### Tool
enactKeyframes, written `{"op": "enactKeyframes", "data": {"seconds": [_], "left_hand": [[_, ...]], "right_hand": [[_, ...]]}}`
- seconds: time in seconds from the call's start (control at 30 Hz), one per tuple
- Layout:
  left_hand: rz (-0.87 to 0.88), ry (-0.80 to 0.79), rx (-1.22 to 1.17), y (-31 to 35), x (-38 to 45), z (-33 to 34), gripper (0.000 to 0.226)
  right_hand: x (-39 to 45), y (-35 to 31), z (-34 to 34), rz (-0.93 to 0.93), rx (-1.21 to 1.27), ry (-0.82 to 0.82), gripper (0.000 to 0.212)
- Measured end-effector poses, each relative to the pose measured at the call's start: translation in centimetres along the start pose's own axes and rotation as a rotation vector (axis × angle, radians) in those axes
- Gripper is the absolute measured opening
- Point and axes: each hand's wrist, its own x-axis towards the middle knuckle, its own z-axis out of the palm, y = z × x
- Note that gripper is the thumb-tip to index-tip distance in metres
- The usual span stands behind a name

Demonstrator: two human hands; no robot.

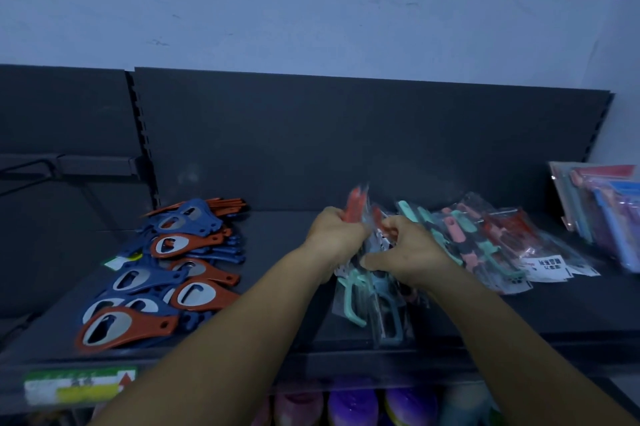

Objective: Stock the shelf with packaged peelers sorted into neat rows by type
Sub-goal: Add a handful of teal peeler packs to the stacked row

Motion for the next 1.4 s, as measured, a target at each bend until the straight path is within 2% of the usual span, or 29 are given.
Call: {"op": "enactKeyframes", "data": {"seconds": [0.07, 0.17, 0.23, 0.37, 0.53, 0.77, 0.93, 1.17, 1.4], "left_hand": [[-0.032, -0.007, 0.050, -0.3, 0.2, 0.0, 0.021], [-0.071, -0.001, 0.117, -1.0, 0.4, 0.0, 0.036], [-0.082, 0.019, 0.145, -1.1, 0.5, -0.3, 0.033], [-0.093, 0.027, 0.181, -1.1, 0.3, -1.1, 0.025], [-0.079, -0.013, 0.145, -1.2, -0.7, -0.4, 0.053], [-0.023, 0.106, 0.097, -1.1, -0.8, -0.9, 0.050], [0.060, 0.146, 0.053, -0.3, -1.2, -1.5, 0.050], [0.138, 0.110, -0.105, 1.7, -2.5, -1.3, 0.038], [0.214, 0.004, -0.196, 3.4, -5.8, 0.6, 0.039]], "right_hand": [[-0.1, 0.0, 0.2, 0.031, -0.046, 0.026, 0.082], [-0.1, -0.2, 0.3, 0.072, -0.115, 0.059, 0.072], [0.0, -0.1, 0.4, 0.106, -0.119, 0.065, 0.063], [0.1, -0.1, 0.7, 0.139, -0.132, 0.104, 0.067], [0.0, -0.4, 1.8, 0.124, -0.083, 0.140, 0.063], [-0.8, -0.2, 1.0, 0.079, 0.015, 0.233, 0.032], [-1.3, -1.0, 0.6, 0.038, 0.065, 0.247, 0.026], [-2.7, -2.7, -0.8, -0.039, 0.065, 0.385, 0.020], [-6.5, -2.5, -2.4, -0.009, 0.056, 0.524, 0.011]]}}
